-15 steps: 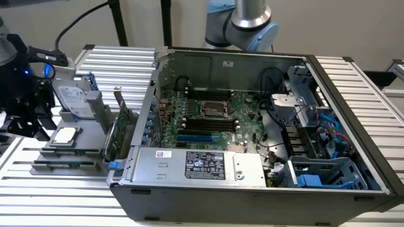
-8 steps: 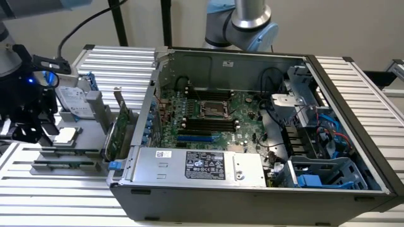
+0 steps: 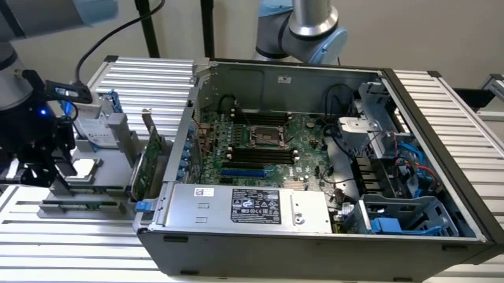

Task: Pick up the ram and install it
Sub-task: 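Pick up the ram and move it above insertion slot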

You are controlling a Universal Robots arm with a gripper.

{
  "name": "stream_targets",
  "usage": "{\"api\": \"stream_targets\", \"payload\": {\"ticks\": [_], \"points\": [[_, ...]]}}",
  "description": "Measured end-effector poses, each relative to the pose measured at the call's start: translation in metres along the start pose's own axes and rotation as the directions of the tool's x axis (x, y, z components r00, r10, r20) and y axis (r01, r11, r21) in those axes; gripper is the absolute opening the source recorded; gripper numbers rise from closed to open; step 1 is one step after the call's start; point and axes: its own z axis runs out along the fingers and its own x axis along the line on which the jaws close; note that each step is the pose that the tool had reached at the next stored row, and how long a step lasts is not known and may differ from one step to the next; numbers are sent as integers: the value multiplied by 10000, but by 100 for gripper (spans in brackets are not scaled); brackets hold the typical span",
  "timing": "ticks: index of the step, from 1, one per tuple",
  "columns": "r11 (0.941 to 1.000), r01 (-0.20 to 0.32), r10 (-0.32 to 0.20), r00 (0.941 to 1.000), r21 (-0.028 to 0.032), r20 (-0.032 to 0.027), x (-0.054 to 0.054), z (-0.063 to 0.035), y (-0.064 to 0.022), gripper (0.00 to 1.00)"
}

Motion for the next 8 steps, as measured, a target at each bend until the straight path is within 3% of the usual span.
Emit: {"api": "stream_targets", "payload": {"ticks": [8], "points": [[10000, 0, 0, 10000, 0, 0, 28, 153, -23, 100]]}}
